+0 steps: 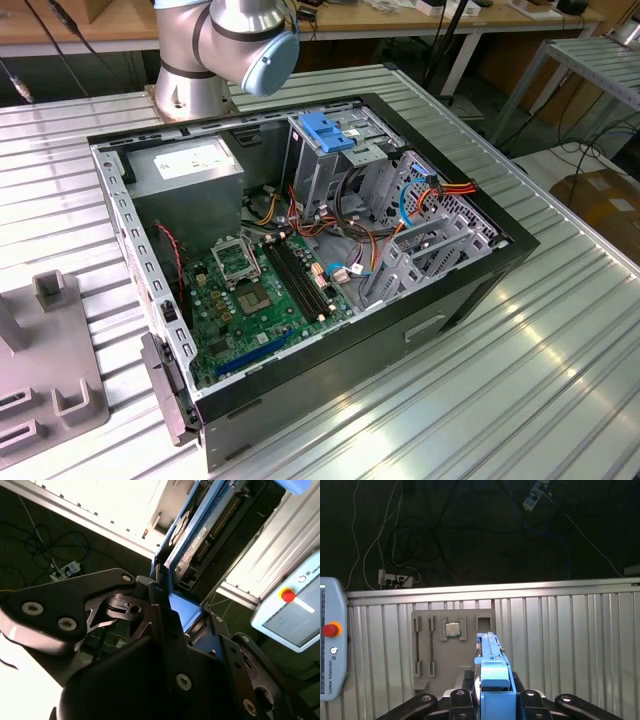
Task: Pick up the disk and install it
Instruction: 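Pick up the disk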
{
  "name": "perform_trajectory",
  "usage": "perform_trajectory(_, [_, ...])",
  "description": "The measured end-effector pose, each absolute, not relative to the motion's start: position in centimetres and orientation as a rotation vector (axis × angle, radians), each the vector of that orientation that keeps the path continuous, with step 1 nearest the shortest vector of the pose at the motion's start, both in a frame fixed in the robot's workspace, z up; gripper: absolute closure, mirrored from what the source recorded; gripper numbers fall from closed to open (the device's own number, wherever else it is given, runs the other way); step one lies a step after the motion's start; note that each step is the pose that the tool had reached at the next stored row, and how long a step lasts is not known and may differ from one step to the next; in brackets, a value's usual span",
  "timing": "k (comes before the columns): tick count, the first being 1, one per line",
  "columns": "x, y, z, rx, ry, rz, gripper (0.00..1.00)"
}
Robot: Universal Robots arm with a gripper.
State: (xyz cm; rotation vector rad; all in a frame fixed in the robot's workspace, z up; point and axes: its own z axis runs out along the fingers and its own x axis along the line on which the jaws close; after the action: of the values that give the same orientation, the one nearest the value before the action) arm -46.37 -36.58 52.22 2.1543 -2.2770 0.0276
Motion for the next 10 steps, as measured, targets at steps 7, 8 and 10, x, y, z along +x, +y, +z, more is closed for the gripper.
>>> perform_trajectory(7, [-44.7,-36.6,52.2,2.154,-2.277,0.028,0.63])
perform_trajectory(8, [-44.6,-36.6,52.2,2.154,-2.277,0.028,0.63])
perform_trajectory(10, [-44.3,-36.7,52.2,2.154,-2.277,0.028,0.63])
